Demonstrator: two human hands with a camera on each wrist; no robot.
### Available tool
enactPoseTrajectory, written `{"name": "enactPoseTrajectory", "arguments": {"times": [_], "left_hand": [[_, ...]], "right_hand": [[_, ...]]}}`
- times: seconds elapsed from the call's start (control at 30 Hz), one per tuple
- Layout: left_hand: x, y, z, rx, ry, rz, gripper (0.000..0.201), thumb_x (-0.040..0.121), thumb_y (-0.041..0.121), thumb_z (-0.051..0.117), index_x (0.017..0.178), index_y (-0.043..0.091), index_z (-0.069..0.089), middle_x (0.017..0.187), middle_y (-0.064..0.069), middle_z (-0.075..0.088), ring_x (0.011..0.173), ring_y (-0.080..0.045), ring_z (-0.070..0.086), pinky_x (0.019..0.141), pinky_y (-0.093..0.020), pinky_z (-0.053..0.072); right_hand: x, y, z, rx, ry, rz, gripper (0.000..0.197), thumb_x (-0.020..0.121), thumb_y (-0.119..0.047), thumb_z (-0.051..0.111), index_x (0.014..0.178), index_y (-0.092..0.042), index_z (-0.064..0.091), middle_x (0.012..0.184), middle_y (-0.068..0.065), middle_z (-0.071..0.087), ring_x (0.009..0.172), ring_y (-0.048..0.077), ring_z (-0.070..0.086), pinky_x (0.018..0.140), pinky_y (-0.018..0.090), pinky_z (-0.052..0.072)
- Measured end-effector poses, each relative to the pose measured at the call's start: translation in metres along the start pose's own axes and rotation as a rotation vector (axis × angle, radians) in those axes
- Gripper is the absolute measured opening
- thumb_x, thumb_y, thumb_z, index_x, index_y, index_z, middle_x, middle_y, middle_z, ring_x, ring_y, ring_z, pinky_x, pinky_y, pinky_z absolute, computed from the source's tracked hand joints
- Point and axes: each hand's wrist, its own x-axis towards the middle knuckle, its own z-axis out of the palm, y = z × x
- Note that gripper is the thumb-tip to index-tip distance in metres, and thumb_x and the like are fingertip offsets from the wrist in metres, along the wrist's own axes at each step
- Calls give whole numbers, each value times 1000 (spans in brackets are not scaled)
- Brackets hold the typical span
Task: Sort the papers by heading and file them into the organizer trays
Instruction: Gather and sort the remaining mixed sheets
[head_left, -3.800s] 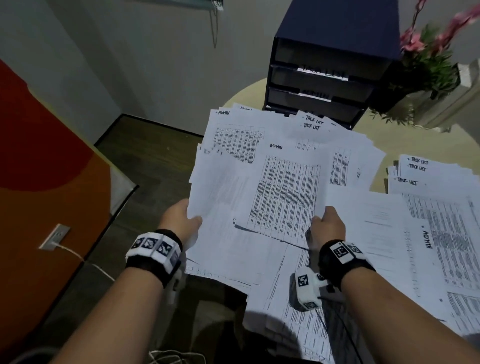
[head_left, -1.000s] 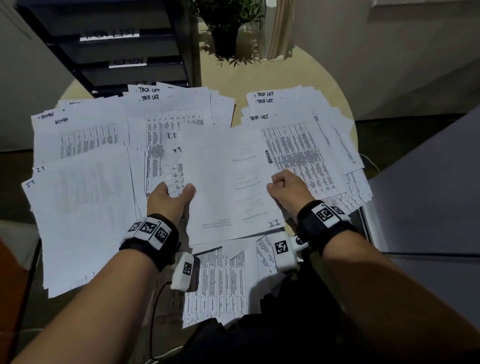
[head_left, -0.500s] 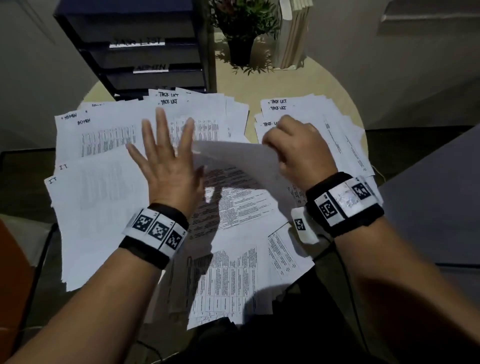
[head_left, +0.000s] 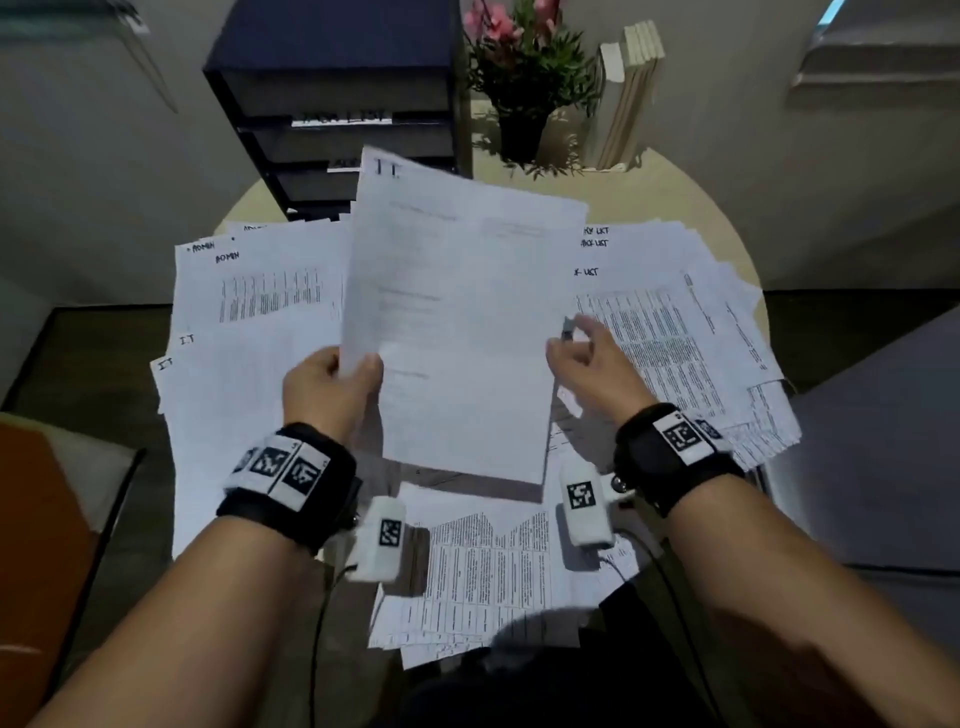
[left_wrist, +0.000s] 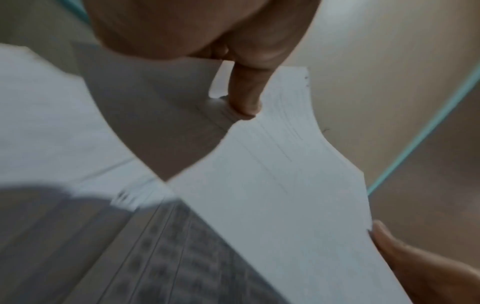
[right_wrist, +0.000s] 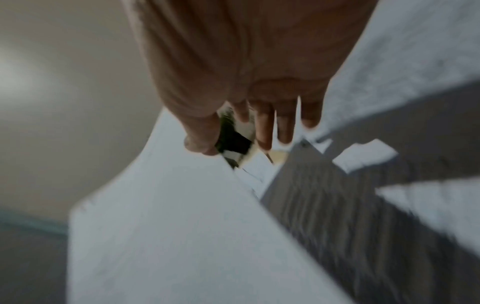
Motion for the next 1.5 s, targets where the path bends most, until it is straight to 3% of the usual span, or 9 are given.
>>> {"name": "enactPoseTrajectory", "arguments": {"times": [0.1, 0.17, 0.43, 0.6, 0.73, 0.83, 1.13, 1.27, 1.5], "left_hand": [[-2, -48, 13, -66, -211, -298, 52, 83, 48, 74, 117, 11, 62, 112, -8, 65, 98, -25, 63, 93, -38, 50], [-4, -63, 15, -155, -231, -339, 27, 90, 35, 68, 93, 9, 62, 80, -9, 54, 71, -22, 50, 69, -29, 46], [-5, -86, 7, 89, -191, -323, 26, 90, 22, 66, 83, -3, 71, 74, -5, 66, 73, -22, 59, 77, -34, 53], [-5, -88, 14, 3, -168, -335, 18, 84, 28, 75, 75, 12, 75, 71, 0, 72, 70, -22, 64, 82, -40, 57], [-9, -82, 15, -91, -145, -343, 19, 79, 26, 82, 78, 11, 71, 73, -2, 71, 65, -18, 63, 67, -24, 54], [-10, -79, 14, -77, -127, -339, 35, 78, 31, 81, 69, 12, 54, 57, -3, 57, 49, -19, 50, 55, -26, 46], [-10, -75, 8, 22, -80, -189, 39, 92, 27, 68, 122, 9, 52, 108, 4, 54, 98, -17, 55, 81, -22, 44], [-11, -67, 4, 188, -115, -90, 36, 87, 22, 71, 114, 4, 55, 110, -6, 63, 101, -24, 59, 90, -34, 48], [8, -38, -36, -79, -110, 25, 18, 85, 1, 69, 99, 10, 63, 85, 2, 65, 82, -8, 68, 72, -15, 49]], "right_hand": [[-3, 23, 25, -105, 40, 44, 10, 97, -21, 59, 101, -20, 50, 78, -8, 47, 66, 7, 47, 54, 9, 36], [-3, 40, 34, -242, 90, -10, 18, 95, -13, 59, 84, -22, 47, 70, -11, 41, 62, 6, 41, 53, 10, 34], [-8, 67, 45, -259, 70, 93, 39, 93, -8, 60, 131, -11, 54, 87, -14, 47, 97, 12, 49, 81, 16, 35], [-8, 74, 49, -426, 50, 50, 52, 101, -11, 47, 151, -12, 35, 147, 7, 44, 136, 21, 41, 101, 14, 24], [-7, 75, 55, -593, 88, -40, 44, 101, -13, 46, 145, -7, 42, 130, 16, 50, 119, 30, 51, 95, 27, 36], [-2, 74, 54, -558, 142, -4, 14, 95, -13, 53, 104, -7, 61, 103, 10, 57, 97, 30, 56, 76, 28, 38], [6, 64, 25, -340, 274, 101, 19, 95, -5, 55, 78, -9, 46, 69, 0, 43, 57, 11, 39, 41, 8, 33], [9, 64, 36, -394, 175, 12, 27, 94, -20, 60, 70, -14, 50, 65, -2, 50, 63, 15, 47, 50, 15, 33], [32, 84, -9, -721, 296, 245, 52, 89, -37, 64, 135, -20, 47, 132, 12, 50, 124, 36, 44, 101, 48, 38]]}}
